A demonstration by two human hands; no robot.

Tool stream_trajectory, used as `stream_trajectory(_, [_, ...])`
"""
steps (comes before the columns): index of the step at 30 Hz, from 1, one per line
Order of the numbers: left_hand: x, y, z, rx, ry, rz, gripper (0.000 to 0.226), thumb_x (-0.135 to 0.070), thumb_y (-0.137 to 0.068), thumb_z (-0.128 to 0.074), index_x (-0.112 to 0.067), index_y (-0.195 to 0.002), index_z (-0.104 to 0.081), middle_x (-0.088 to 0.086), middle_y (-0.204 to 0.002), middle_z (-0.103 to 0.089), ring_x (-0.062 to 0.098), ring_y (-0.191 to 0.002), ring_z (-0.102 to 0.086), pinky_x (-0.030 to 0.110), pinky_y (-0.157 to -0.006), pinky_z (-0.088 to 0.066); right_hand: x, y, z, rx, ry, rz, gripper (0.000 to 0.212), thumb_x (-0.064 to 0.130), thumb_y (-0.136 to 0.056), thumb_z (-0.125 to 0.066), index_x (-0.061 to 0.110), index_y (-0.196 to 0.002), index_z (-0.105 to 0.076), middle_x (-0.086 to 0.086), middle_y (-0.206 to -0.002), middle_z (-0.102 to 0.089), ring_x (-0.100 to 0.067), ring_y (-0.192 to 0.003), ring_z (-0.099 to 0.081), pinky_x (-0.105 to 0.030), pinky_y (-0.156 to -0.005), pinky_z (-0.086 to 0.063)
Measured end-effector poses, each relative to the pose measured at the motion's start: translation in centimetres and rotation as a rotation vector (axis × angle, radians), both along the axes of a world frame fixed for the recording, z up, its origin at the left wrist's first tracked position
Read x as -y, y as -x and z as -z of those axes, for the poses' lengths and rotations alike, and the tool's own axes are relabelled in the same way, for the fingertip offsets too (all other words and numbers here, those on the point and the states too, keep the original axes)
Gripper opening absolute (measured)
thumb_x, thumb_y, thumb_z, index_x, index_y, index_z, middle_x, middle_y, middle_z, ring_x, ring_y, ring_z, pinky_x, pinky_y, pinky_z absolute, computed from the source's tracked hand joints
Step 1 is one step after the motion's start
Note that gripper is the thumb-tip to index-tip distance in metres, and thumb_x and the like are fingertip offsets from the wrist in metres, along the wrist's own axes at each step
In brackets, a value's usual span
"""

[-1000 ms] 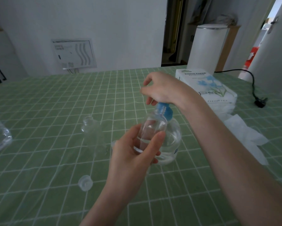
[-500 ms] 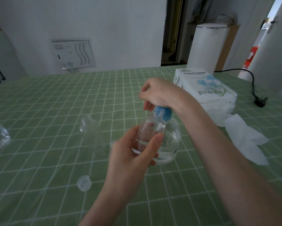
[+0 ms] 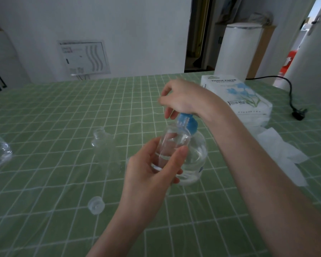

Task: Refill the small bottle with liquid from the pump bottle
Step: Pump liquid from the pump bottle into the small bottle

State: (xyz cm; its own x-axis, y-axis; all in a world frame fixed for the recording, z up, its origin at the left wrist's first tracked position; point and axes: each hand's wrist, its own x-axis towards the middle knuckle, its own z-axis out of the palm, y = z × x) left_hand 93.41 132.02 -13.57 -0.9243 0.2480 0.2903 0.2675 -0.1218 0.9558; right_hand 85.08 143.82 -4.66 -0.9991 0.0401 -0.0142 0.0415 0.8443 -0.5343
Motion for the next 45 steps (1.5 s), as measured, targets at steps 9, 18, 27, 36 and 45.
stream_trajectory(9, [0.0, 0.0, 0.0, -0.001, 0.016, -0.003, 0.013, -0.034, -0.073, -0.067, -0.026, -0.083, -0.070, -0.008, -0.067, -0.070, 0.003, -0.054, -0.063, 0.016, -0.048, -0.048, 0.1, -0.5, 0.3, -0.021, 0.024, 0.012, 0.033, 0.018, -0.096, -0.049, -0.001, -0.121, -0.058, -0.019, -0.109, -0.070, -0.033, -0.102, -0.067, -0.045, -0.094, -0.050])
stream_trajectory(18, [0.1, 0.0, -0.1, -0.005, 0.006, 0.003, 0.012, -0.036, -0.072, -0.066, -0.029, -0.082, -0.069, -0.008, -0.068, -0.070, 0.004, -0.056, -0.063, 0.016, -0.049, -0.048, 0.1, 0.0, -0.2, -0.031, -0.004, 0.025, 0.027, 0.018, -0.095, -0.050, 0.005, -0.117, -0.058, -0.012, -0.102, -0.071, -0.027, -0.095, -0.069, -0.033, -0.077, -0.052])
stream_trajectory(27, [0.2, 0.0, 0.1, -0.006, 0.025, 0.001, 0.019, -0.041, -0.070, -0.066, -0.028, -0.083, -0.069, -0.005, -0.066, -0.070, 0.004, -0.055, -0.063, 0.016, -0.048, -0.049, 0.1, -0.1, 0.8, 0.002, 0.013, 0.025, 0.028, 0.018, -0.095, -0.050, 0.002, -0.116, -0.059, -0.014, -0.105, -0.070, -0.029, -0.097, -0.068, -0.042, -0.093, -0.052])
stream_trajectory(36, [0.1, -0.1, -0.2, -0.015, 0.014, 0.002, 0.019, -0.041, -0.071, -0.068, -0.026, -0.082, -0.069, -0.007, -0.067, -0.070, 0.003, -0.055, -0.064, 0.015, -0.048, -0.049, 0.1, 0.2, -0.1, -0.026, 0.005, 0.020, 0.028, 0.021, -0.095, -0.051, 0.005, -0.117, -0.057, -0.012, -0.103, -0.070, -0.026, -0.095, -0.069, -0.034, -0.081, -0.052])
stream_trajectory(45, [0.1, -0.2, 0.0, 0.005, 0.025, -0.015, 0.018, -0.043, -0.070, -0.069, -0.028, -0.080, -0.070, -0.006, -0.063, -0.069, 0.004, -0.053, -0.063, 0.015, -0.047, -0.048, 0.1, -0.2, 0.8, 0.011, 0.031, 0.021, 0.029, 0.018, -0.095, -0.049, 0.003, -0.120, -0.056, -0.014, -0.107, -0.070, -0.029, -0.099, -0.067, -0.042, -0.094, -0.051])
